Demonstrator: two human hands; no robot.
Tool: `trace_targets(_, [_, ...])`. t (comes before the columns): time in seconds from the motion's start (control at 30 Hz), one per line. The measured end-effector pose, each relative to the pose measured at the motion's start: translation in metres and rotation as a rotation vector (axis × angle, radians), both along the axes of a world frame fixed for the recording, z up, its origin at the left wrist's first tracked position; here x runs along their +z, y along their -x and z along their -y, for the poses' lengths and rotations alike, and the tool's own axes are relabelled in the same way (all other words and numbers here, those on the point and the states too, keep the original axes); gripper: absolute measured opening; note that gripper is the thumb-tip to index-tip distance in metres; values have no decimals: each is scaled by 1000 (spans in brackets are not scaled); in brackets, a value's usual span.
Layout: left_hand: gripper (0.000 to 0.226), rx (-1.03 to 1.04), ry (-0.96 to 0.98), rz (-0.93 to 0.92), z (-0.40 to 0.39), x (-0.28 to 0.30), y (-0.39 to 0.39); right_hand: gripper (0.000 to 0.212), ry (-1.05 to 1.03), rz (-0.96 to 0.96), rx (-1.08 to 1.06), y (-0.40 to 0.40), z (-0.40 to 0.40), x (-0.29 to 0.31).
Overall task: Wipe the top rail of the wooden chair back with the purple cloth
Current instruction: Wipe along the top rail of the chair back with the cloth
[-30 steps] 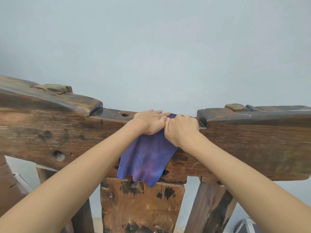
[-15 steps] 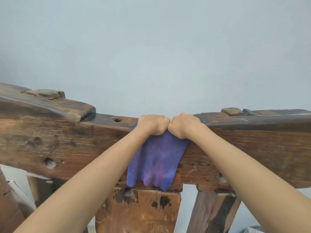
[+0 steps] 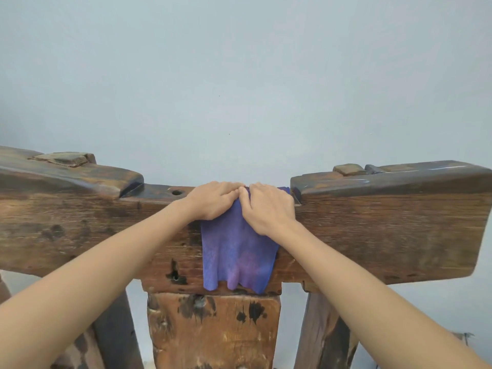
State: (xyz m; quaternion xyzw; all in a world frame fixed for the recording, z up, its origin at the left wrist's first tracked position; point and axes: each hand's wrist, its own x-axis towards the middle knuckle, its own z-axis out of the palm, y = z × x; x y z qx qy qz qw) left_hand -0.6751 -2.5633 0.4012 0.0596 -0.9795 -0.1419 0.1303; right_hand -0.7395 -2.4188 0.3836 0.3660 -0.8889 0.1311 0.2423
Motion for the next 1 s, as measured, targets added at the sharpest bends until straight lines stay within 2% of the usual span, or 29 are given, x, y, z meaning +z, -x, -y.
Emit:
trace_targets(0.07, [49, 55, 112, -26, -5, -8, 5, 54, 18, -50, -17, 2, -3, -4])
trace_targets(0.17, [53, 99, 195, -28, -12, -10, 15, 54, 9, 14, -9, 10, -4, -1])
trace_targets(0.43, [55, 8, 66, 229, -11, 12, 41, 81, -114, 222, -40, 34, 4, 15])
trace_targets(0.53, [54, 69, 45, 296, -13, 16, 51, 81, -198, 378, -30, 46, 10, 26])
trace_targets(0.67, [53, 106, 63, 305, -15, 17, 54, 76, -233, 448, -43, 46, 13, 33])
trace_targets(0.8, [57, 85, 51, 281, -15, 16, 49, 74, -223, 377, -113, 32, 7, 30])
trace_targets(1.0, [55, -79, 50, 165, -16, 9, 32, 65, -235, 163, -210, 0, 2, 18])
